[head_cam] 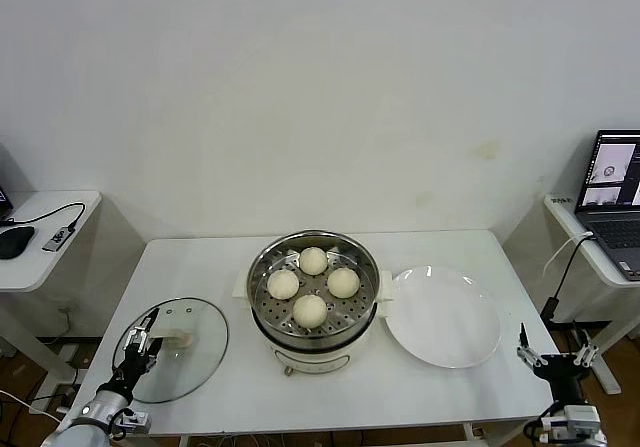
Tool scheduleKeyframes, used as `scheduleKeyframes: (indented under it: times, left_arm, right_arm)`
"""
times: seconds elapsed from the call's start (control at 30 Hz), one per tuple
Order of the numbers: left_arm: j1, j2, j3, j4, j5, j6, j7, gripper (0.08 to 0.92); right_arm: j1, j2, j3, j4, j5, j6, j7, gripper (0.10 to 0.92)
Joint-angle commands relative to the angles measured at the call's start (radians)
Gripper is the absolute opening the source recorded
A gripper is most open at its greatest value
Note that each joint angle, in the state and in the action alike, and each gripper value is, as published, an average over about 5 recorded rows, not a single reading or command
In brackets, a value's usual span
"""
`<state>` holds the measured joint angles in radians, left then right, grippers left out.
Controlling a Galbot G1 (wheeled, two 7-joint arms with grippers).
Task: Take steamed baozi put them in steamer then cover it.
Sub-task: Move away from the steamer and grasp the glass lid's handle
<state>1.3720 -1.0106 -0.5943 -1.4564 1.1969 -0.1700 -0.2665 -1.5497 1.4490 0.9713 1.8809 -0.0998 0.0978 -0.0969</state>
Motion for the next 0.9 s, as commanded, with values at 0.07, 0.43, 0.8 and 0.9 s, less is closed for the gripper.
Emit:
scheduleKeyframes:
  times: [0.07,0.43,0.8,0.9]
  left_arm:
    - [-0.084,-0.006,0.018,0.078,0.013,-0.005,0.002,0.823]
    - [-0.109,-0.031,0.02,0.111,0.015,-0.014,-0.005,0.823]
    - [-0.109,-0.034,0.025,0.127,-0.025,-0.009,0.009,0.679]
    - [-0.106,-0.036,0.026,0.137,-0.043,-0.01,0.008,0.592]
  right_arm:
    - [-0.009,0.005,-0.003,-0.001,-0.025,0.01,-0.004,0.823]
    - [-0.018,0.006,-0.002,-0.006,-0.026,0.018,-0.007,0.823]
    - [-0.015,0.007,-0.029,0.0,-0.021,0.004,-0.016,0.823]
    - [-0.014,0.007,-0.038,0.003,-0.021,0.003,-0.019,0.823]
